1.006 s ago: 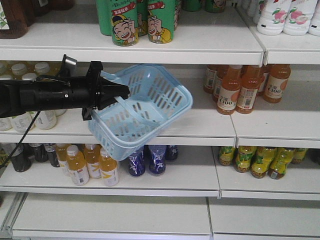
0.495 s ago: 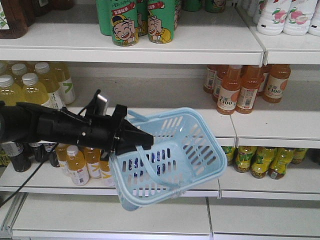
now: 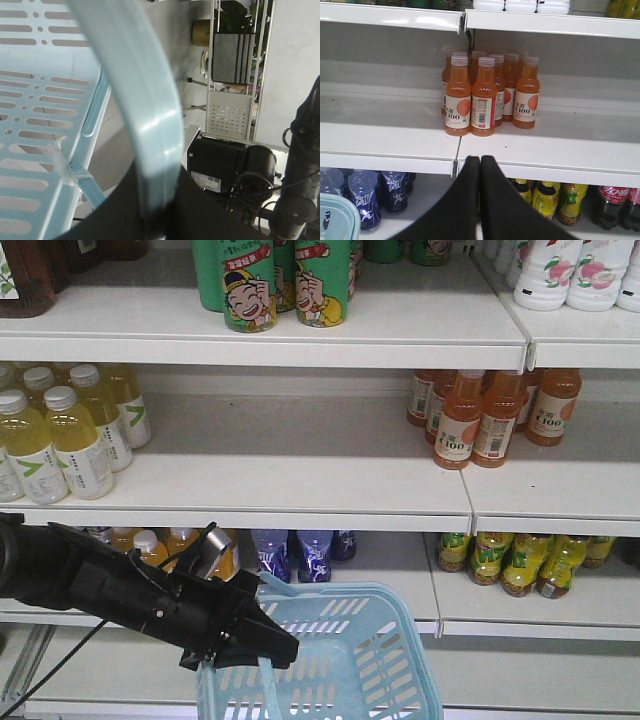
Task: Place coke in basket with both arms
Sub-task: 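Lift the basket off the shelf with the left gripper, then turn the base away from the shelf holding the basket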
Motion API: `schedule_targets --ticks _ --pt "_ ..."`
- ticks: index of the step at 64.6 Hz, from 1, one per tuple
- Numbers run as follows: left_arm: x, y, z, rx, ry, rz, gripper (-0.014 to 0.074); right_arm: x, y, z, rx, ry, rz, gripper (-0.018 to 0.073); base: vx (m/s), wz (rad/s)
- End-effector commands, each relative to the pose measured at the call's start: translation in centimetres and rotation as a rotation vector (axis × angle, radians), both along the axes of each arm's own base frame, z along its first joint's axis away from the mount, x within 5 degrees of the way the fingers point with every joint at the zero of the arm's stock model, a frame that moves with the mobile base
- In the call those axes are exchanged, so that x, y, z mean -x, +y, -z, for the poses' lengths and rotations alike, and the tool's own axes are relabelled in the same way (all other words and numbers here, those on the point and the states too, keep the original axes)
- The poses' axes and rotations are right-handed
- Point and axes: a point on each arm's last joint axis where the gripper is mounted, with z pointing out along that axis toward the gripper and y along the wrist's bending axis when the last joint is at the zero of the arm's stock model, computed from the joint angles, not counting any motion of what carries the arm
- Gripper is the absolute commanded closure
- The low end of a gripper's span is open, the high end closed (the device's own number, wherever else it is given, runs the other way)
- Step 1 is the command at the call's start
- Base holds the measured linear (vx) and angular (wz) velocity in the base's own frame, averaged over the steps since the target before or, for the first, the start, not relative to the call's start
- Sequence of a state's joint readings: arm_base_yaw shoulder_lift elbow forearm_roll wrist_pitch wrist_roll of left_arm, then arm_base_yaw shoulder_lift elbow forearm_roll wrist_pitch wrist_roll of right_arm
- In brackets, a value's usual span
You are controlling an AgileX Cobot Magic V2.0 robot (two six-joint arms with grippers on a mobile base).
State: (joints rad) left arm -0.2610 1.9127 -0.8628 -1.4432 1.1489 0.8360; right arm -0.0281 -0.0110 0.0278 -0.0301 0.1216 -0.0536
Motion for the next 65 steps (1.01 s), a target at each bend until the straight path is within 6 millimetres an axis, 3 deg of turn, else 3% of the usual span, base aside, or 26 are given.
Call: schedule_targets --ticks 1,14,32,65 --pt "0.5 -0.5 -2.9 0.141 -0.043 0.014 0.0605 0.1 0.0 -0.5 0.012 -0.082 0.002 0.0569 0.00 0.00" --pt "1.5 -0.3 -3.0 0.154 -0.050 0.000 0.0605 0.1 0.0 -0.5 0.012 -0.082 0.002 0.0569 0.00 0.00" --pt "1.0 -0.3 -4.9 0.231 -0.107 -0.078 0.0605 0.1 0.0 -0.5 0.012 -0.082 0.002 0.0569 0.00 0.00" --pt "1.0 -0.3 -4.8 0.221 -0.110 -0.085 0.0604 0.1 0.0 -0.5 0.012 -0.082 0.002 0.0569 0.00 0.00"
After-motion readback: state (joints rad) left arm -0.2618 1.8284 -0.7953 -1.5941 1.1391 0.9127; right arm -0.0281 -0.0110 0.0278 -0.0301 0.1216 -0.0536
